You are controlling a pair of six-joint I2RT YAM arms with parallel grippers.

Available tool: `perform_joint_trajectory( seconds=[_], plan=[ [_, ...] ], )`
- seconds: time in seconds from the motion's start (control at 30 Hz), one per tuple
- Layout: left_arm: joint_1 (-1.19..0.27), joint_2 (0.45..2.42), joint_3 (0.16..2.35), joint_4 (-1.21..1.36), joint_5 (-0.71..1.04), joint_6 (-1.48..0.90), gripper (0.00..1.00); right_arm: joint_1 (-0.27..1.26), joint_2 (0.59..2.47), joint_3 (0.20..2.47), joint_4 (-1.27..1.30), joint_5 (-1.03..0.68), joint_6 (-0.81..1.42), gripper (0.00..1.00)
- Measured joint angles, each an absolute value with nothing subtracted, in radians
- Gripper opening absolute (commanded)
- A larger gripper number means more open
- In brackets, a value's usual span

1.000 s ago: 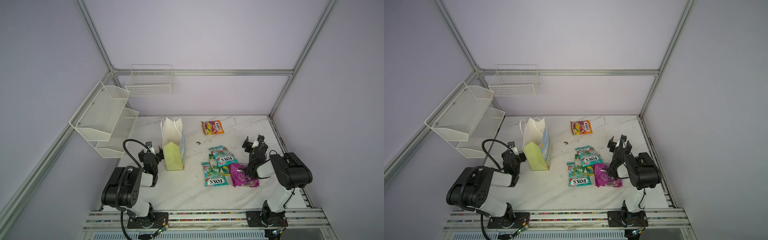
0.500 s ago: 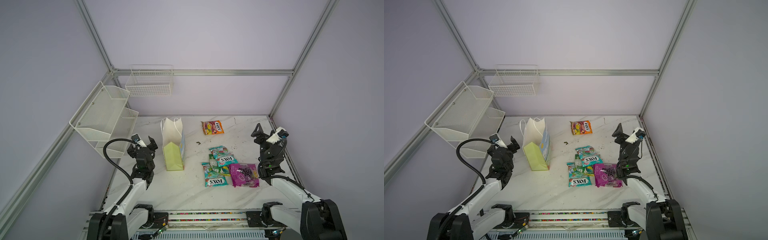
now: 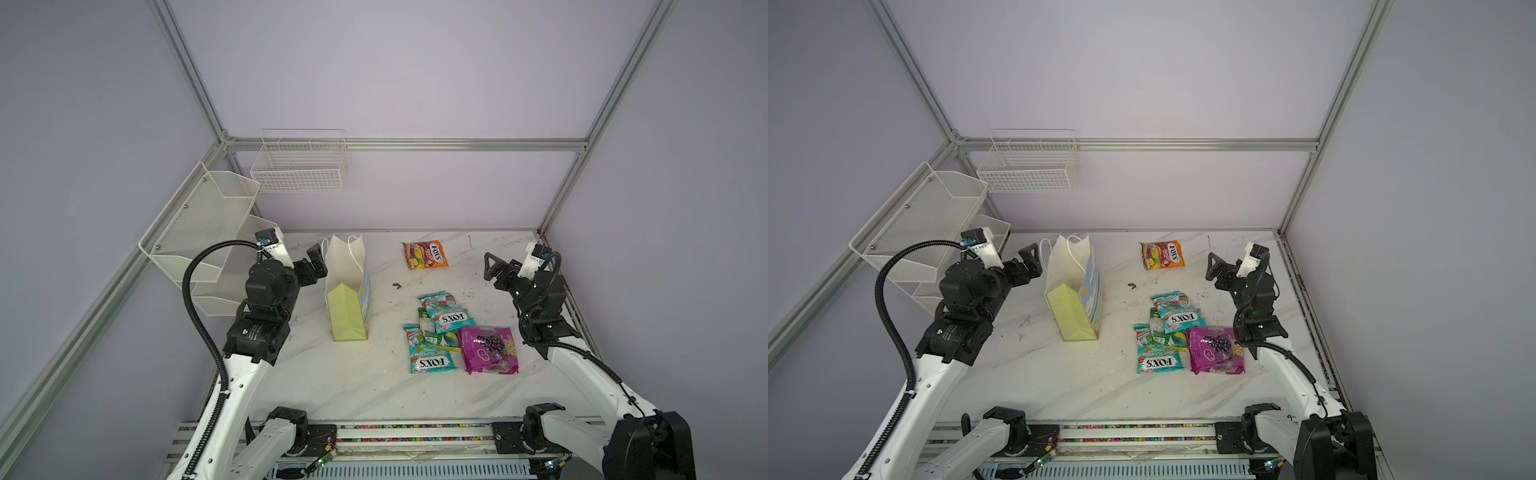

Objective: Place the snacks into the paper bag
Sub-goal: 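Reach left gripper to green bag rim while right gripper approaches candy packs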

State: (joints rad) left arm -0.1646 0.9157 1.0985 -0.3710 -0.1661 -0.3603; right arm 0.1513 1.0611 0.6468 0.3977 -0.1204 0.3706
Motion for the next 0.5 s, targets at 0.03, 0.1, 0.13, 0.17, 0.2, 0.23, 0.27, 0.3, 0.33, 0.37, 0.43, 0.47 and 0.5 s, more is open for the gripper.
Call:
perform_joint_trajectory(
  seconds=[0.03,0.1,0.13,0.17,0.2,0.23,0.27,0.3,0.33,0.37,0.43,0.47,0.5],
  plan=[
    [-0.165,0.925,1.132,-0.403,-0.138,-0.360,1.00,0.151,1.049,0.649,0.377,-0.128,0.364,0.97],
    [-0.165,0.959,1.196,-0.469,-0.097,-0.360,1.00,0.151,1.030,0.649,0.346,-0.136,0.356,0.97],
    [-0.165,0.981,1.225,-0.495,-0.083,-0.360,1.00,0.151,1.022,0.649,0.332,-0.140,0.354,0.97],
    [-0.165,1.003,1.249,-0.515,-0.073,-0.359,1.00,0.151,1.015,0.649,0.321,-0.146,0.354,0.97],
    [-0.165,1.035,1.276,-0.543,-0.060,-0.359,1.00,0.151,1.006,0.649,0.310,-0.152,0.354,0.97],
    [-0.165,1.061,1.293,-0.562,-0.053,-0.358,1.00,0.151,0.999,0.649,0.304,-0.155,0.354,0.97],
    [-0.165,1.093,1.306,-0.580,-0.045,-0.358,1.00,0.151,0.991,0.649,0.299,-0.158,0.354,0.97],
    [-0.165,1.121,1.311,-0.596,-0.037,-0.358,1.00,0.151,0.984,0.649,0.297,-0.162,0.355,0.97],
    [-0.165,1.145,1.311,-0.613,-0.033,-0.358,1.00,0.151,0.979,0.649,0.296,-0.165,0.355,0.97],
    [-0.165,1.166,1.311,-0.632,-0.029,-0.358,1.00,0.151,0.974,0.649,0.294,-0.166,0.355,0.97],
    [-0.165,1.209,1.311,-0.663,-0.030,-0.358,1.00,0.151,0.965,0.649,0.293,-0.172,0.355,0.97],
    [-0.165,1.225,1.311,-0.676,-0.031,-0.357,1.00,0.151,0.962,0.649,0.292,-0.173,0.356,0.97],
    [-0.165,1.242,1.311,-0.685,-0.034,-0.357,1.00,0.151,0.957,0.649,0.290,-0.175,0.358,0.97]
  ],
)
